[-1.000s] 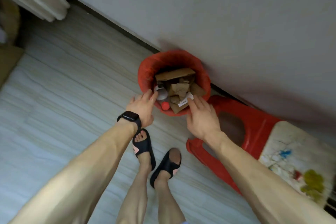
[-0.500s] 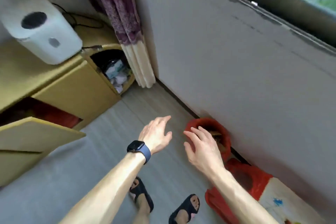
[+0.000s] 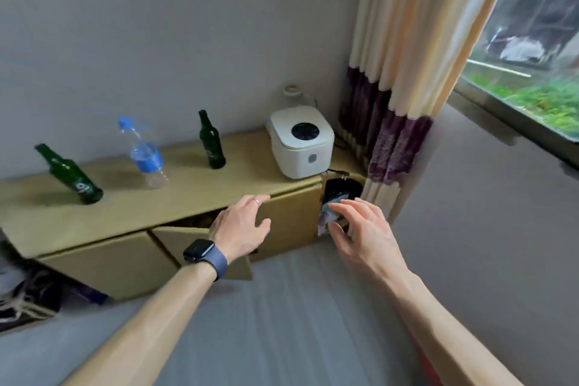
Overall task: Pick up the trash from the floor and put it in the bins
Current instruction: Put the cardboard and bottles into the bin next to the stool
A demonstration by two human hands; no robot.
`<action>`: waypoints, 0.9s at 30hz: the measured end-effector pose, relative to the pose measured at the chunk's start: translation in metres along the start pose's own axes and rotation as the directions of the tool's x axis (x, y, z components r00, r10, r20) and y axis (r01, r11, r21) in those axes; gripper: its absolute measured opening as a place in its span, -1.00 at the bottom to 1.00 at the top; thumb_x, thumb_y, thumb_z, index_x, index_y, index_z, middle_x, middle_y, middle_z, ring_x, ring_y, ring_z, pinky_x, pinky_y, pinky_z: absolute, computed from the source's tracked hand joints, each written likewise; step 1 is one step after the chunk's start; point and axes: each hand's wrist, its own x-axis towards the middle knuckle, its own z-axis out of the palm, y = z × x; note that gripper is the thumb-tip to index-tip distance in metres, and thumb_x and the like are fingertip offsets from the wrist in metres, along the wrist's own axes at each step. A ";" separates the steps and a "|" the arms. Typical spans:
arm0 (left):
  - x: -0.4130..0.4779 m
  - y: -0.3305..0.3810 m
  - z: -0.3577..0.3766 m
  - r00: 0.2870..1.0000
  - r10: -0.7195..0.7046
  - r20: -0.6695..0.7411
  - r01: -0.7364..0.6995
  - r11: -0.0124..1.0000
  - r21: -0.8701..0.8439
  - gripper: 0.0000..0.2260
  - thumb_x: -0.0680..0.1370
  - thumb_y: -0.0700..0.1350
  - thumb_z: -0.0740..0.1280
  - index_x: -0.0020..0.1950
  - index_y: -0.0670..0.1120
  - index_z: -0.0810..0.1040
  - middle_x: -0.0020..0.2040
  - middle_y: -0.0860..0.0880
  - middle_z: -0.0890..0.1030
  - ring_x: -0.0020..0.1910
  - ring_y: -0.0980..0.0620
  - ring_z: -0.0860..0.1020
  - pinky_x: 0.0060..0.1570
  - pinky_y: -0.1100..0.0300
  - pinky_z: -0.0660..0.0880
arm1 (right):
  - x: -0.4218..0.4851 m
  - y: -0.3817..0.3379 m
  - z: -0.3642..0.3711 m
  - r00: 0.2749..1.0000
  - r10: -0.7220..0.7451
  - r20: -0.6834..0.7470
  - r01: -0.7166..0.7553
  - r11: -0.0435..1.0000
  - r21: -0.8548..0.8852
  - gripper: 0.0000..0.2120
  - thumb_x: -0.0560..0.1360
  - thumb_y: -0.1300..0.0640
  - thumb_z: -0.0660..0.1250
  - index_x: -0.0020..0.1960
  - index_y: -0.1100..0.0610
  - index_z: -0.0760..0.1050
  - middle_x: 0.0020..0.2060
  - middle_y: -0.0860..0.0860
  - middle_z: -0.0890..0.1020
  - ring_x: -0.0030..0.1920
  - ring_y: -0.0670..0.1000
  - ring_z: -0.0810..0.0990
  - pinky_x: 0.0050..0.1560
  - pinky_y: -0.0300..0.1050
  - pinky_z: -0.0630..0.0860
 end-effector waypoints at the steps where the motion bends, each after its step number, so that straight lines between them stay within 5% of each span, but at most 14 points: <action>1: -0.003 -0.022 -0.018 0.999 -0.029 -0.024 0.028 0.999 -0.021 -0.56 0.55 0.06 0.24 0.44 0.09 0.37 0.38 0.03 0.45 0.31 -0.04 0.45 0.28 0.08 0.41 | 0.016 -0.025 0.003 0.999 -0.038 0.002 0.038 0.999 0.008 -0.64 0.52 -0.08 0.30 0.29 -0.04 0.53 0.23 -0.08 0.59 0.34 0.05 0.44 0.36 -0.02 0.40; 11: -0.035 -0.172 -0.144 0.929 -0.243 -0.277 0.221 0.969 -0.109 -0.60 0.53 0.06 0.28 0.38 0.13 0.40 0.34 0.15 0.43 0.27 0.03 0.48 0.17 0.06 0.48 | 0.125 -0.193 0.041 0.938 -0.344 0.040 0.340 0.936 0.090 -0.63 0.56 -0.06 0.32 0.34 -0.04 0.49 0.27 -0.11 0.56 0.37 0.05 0.40 0.32 -0.02 0.42; 16: -0.033 -0.237 -0.195 0.856 -0.370 -0.361 0.354 0.928 -0.112 -0.61 0.55 0.04 0.29 0.38 0.15 0.40 0.34 0.15 0.42 0.21 0.03 0.50 0.09 0.09 0.50 | 0.182 -0.249 0.079 0.914 -0.402 0.065 0.390 0.910 0.145 -0.62 0.55 -0.06 0.31 0.35 -0.04 0.48 0.28 -0.12 0.55 0.35 0.02 0.40 0.29 -0.18 0.33; 27: 0.057 -0.383 -0.229 0.741 -0.595 -0.310 0.571 0.802 -0.175 -0.60 0.57 0.02 0.28 0.41 0.10 0.36 0.41 0.10 0.35 0.28 0.03 0.46 0.09 0.14 0.48 | 0.349 -0.270 0.197 0.933 -0.207 0.293 0.171 0.975 0.144 -0.55 0.54 -0.08 0.30 0.40 -0.04 0.35 0.27 -0.02 0.53 0.22 0.11 0.46 0.12 -0.03 0.45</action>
